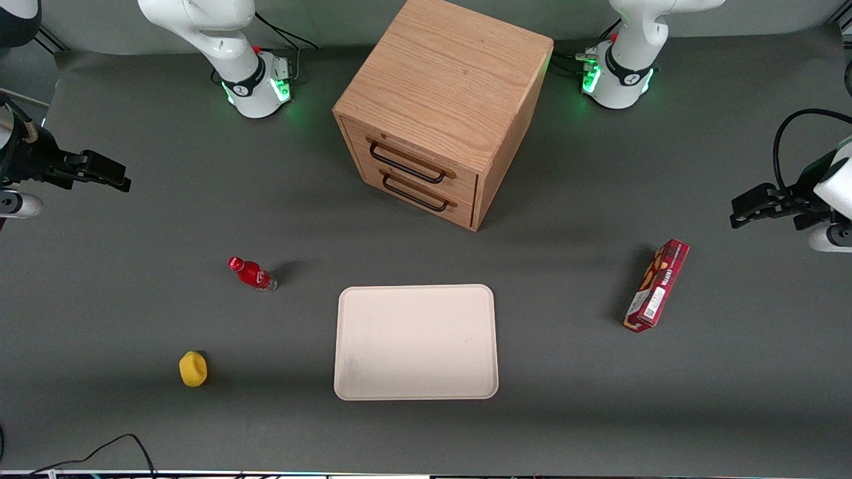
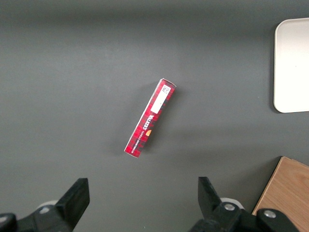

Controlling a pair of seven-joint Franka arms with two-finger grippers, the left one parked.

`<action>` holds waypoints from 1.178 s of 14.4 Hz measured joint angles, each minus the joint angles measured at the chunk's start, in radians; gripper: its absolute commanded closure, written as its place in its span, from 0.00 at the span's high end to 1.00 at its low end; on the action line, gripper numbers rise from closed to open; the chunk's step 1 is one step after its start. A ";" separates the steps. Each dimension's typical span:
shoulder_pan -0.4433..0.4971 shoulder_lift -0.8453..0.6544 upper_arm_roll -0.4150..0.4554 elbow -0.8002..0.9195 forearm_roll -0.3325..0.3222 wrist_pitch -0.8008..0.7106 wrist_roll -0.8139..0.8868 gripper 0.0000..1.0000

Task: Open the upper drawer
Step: 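Move the right gripper toward the upper drawer's black handle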

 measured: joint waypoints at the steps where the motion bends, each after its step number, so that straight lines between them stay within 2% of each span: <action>1: 0.000 0.000 0.000 0.000 0.000 0.000 0.000 1.00; 8: 0.004 0.008 0.006 0.025 0.005 0.001 0.000 1.00; 10: 0.019 0.014 0.025 0.036 0.050 -0.003 -0.003 1.00; 12: 0.035 0.020 0.086 0.037 0.102 -0.014 -0.047 1.00; 15: 0.050 0.048 0.229 0.043 0.113 -0.013 -0.141 1.00; 17: 0.054 0.085 0.304 0.044 0.156 -0.013 -0.214 1.00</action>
